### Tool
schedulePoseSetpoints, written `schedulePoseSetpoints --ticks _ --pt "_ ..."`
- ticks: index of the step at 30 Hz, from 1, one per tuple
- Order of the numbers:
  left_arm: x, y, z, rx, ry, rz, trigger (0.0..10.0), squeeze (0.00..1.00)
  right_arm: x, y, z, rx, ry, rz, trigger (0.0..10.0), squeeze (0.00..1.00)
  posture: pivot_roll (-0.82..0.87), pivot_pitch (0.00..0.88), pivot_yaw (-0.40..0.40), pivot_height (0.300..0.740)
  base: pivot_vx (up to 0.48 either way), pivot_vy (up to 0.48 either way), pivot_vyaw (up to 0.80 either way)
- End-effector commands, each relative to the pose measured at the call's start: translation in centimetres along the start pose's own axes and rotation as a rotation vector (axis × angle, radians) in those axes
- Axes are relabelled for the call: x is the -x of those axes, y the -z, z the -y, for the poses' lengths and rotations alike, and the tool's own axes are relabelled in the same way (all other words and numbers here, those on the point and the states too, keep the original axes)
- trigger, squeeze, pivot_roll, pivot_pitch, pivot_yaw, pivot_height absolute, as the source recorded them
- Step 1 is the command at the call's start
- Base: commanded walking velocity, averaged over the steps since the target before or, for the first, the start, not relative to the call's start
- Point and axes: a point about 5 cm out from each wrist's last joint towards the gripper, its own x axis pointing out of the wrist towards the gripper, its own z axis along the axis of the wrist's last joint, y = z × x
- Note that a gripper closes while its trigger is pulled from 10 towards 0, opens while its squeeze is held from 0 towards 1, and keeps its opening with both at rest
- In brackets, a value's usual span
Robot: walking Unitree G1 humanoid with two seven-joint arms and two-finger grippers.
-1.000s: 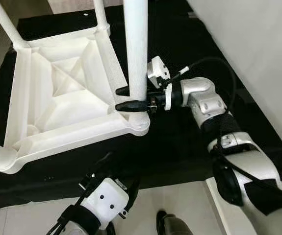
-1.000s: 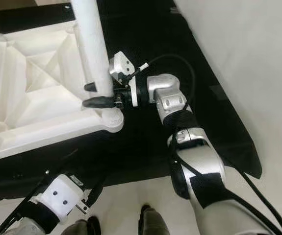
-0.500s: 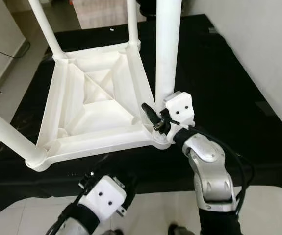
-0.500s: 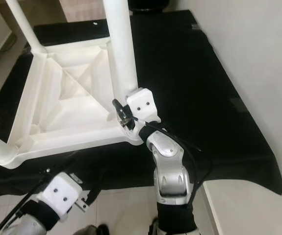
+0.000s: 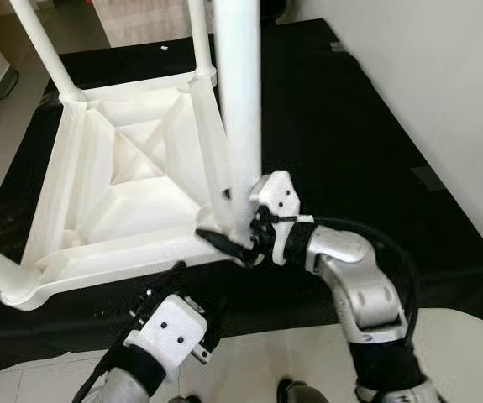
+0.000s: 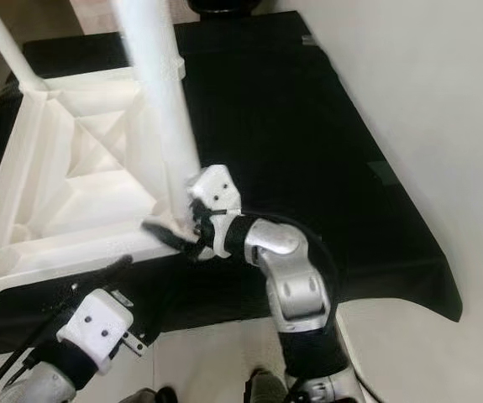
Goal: Building children table
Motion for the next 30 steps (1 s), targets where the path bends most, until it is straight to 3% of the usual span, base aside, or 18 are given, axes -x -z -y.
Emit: schedulePoseSetpoints --ticks 1,3,6,10,11,12,13,24,27,30 --pt "0.1 0.6 0.3 0.025 0.010 -0.020 10.0 0.00 -0.3 0.1 0.3 0.027 -0.159 0.008 10.0 0.00 0.01 0.208 0.018 0.740 0.000 0.000 0.00" --pt "0.1 0.6 0.3 0.025 0.010 -0.020 10.0 0.00 -0.3 0.1 0.3 0.027 -0.159 0.008 10.0 0.00 0.01 0.208 0.018 0.740 0.000 0.000 0.00" --pt "0.4 0.4 0.5 0.049 0.022 -0.002 10.0 0.00 0.0 -0.9 5.1 0.034 -0.199 -0.014 10.0 0.00 0.03 0.225 0.022 0.740 0.000 0.000 0.00" --pt "0.5 0.4 0.5 0.056 0.029 0.001 10.0 0.00 -0.4 -1.5 6.3 0.042 -0.215 -0.024 10.0 0.00 0.04 0.230 0.026 0.740 0.000 0.000 0.00" --pt "0.6 0.4 0.5 0.059 0.034 0.001 10.0 0.00 -0.6 -1.8 6.6 0.041 -0.230 -0.023 8.9 0.00 0.04 0.235 0.028 0.740 0.000 0.000 0.00" --pt "0.6 0.4 0.5 0.059 0.034 0.001 10.0 0.00 -0.6 -1.8 6.6 0.041 -0.230 -0.023 8.9 0.00 0.04 0.235 0.028 0.740 0.000 0.000 0.00" --pt "0.8 0.4 0.6 0.065 0.042 0.003 10.0 0.00 -0.6 -2.2 7.0 0.042 -0.276 -0.016 0.0 0.00 0.04 0.240 0.030 0.740 0.000 0.000 0.00" --pt "1.2 0.0 0.9 0.074 0.047 0.007 10.0 0.00 -0.2 -2.1 7.6 0.037 -0.332 -0.028 0.0 0.00 0.02 0.237 0.031 0.740 0.000 0.000 0.00" --pt "1.2 -0.2 0.9 0.079 0.051 0.011 10.0 0.00 -0.1 -1.4 8.1 0.015 -0.155 -0.009 0.0 0.00 0.00 0.244 0.029 0.740 0.000 0.000 0.00" --pt "1.2 -0.2 0.9 0.080 0.052 0.013 10.0 0.00 0.0 -1.1 8.1 0.005 -0.107 -0.008 0.0 0.00 0.00 0.244 0.029 0.740 0.000 0.000 0.00"
